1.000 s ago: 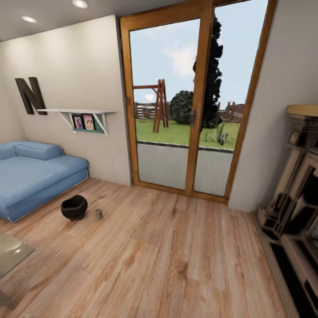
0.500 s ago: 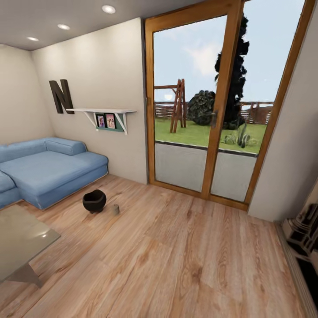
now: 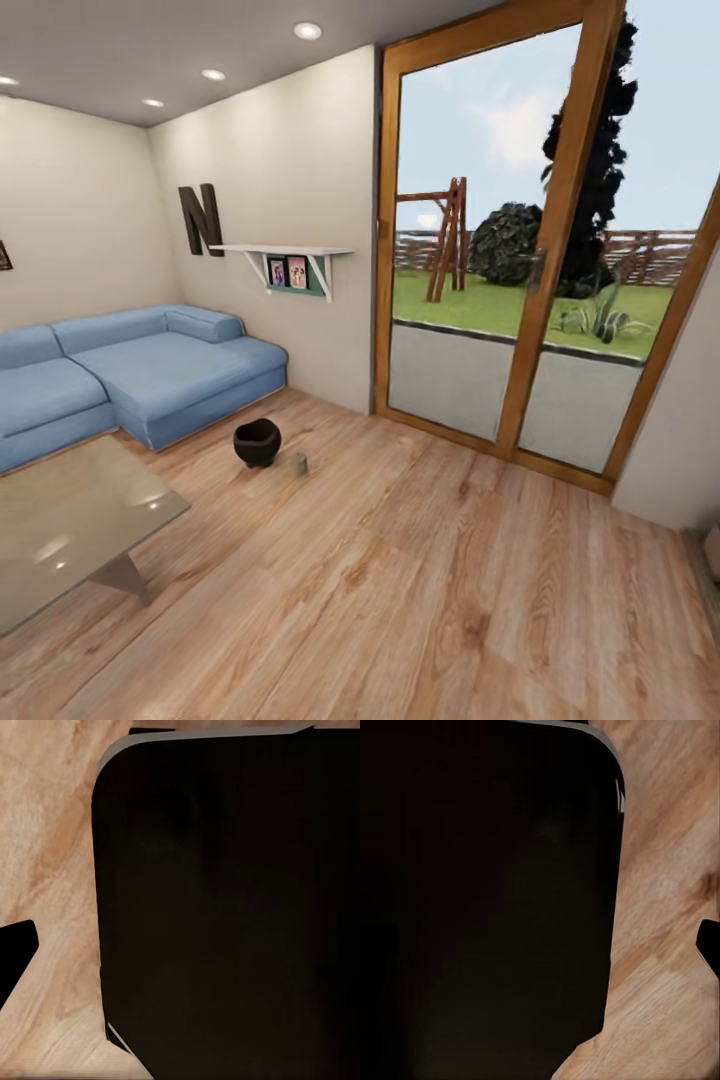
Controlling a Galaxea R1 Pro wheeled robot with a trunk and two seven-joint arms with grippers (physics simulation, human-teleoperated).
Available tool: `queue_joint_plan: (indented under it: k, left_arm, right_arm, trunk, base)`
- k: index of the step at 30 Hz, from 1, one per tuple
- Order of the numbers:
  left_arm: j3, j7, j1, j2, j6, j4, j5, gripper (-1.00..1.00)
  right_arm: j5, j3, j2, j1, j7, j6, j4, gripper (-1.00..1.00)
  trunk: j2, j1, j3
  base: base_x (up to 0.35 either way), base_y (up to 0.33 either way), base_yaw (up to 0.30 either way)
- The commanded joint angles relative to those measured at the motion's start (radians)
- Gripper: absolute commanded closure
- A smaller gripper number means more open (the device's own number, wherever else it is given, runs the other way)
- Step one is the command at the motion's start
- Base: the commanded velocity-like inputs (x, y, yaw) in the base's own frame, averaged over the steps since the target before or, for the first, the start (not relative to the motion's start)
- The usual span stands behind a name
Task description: Place each of the two pumpkins and all three candles from the living room inside a cabinet in the living room (use any cabinet), then make sure every cabinet is closed, and position the cauldron so it is next to a table in the living room.
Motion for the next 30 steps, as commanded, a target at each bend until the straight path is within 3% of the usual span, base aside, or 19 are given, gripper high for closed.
queue_joint_plan:
  k: [1,7,30]
  left_arm:
    - [0.0,0.0,0.0,0.003,-0.001,-0.002,0.001,-1.0]
    - [-0.004,0.006,0.0,0.018,-0.001,-0.002,-0.004,-1.0]
    - [-0.007,0.007,0.0,0.02,-0.001,-0.002,-0.005,-1.0]
  right_arm:
    - [0.001,0.001,0.0,0.0,-0.001,-0.007,0.001,-1.0]
    - [0.002,0.001,-0.001,0.0,-0.001,-0.054,0.001,-1.0]
    - [0.022,0.004,-0.001,0.0,0.002,-0.098,0.001,-1.0]
  trunk:
    - [0.0,0.0,-0.001]
    - [0.0,0.0,-0.001]
    - [0.0,0.0,-0.001]
  base:
    - [-0.004,-0.003,0.277]
    - [-0.001,-0.001,0.276]
    - [0.0,0.0,0.273]
